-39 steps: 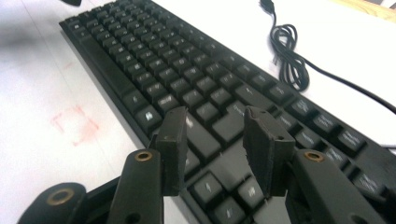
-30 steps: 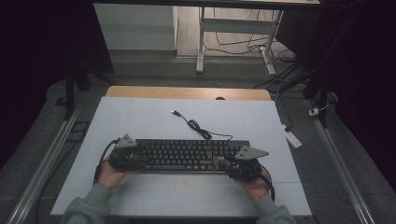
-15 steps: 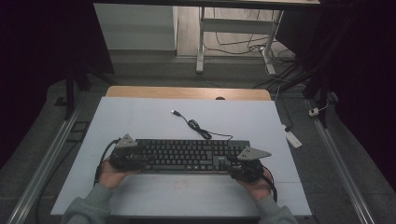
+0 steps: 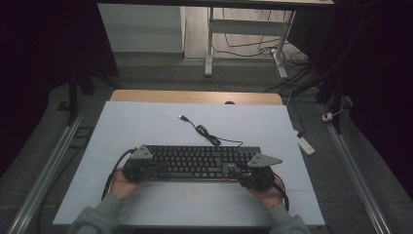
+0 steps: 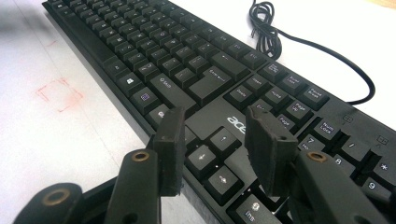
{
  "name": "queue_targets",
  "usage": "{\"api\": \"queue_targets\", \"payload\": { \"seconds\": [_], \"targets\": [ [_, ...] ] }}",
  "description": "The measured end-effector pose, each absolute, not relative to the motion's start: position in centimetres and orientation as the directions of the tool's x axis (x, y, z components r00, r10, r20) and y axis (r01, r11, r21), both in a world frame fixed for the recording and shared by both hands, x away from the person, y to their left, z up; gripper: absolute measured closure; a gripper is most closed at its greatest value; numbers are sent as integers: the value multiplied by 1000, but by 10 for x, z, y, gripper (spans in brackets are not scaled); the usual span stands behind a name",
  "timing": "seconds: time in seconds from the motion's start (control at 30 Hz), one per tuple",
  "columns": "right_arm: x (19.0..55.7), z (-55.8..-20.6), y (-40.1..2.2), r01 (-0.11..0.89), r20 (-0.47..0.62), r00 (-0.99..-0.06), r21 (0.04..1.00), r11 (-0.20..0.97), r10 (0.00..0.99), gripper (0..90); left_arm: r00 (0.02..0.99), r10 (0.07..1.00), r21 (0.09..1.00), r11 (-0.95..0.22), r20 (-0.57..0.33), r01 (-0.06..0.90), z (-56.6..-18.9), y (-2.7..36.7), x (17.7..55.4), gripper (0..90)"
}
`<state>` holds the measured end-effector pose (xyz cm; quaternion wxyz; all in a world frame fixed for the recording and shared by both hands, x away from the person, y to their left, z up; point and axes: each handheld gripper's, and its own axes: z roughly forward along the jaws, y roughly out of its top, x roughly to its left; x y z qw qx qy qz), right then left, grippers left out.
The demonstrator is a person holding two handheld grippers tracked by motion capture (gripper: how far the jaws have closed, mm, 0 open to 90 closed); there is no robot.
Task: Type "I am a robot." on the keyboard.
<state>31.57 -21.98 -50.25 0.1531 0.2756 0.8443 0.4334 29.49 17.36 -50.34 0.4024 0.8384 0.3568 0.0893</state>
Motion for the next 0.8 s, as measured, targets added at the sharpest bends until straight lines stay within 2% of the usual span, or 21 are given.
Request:
{"api": "queue_targets", "payload": {
  "seconds": [0.37,0.8],
  "targets": [
    [316,-504,-219,333,-26,-801,811,480,598,587,756,647,702,-490,-105,517,-515,154,296,889],
    [316,-504,-219,331,-29,-802,811,483,597,587,763,641,689,-515,-85,510,-520,146,297,888]
  ]
}}
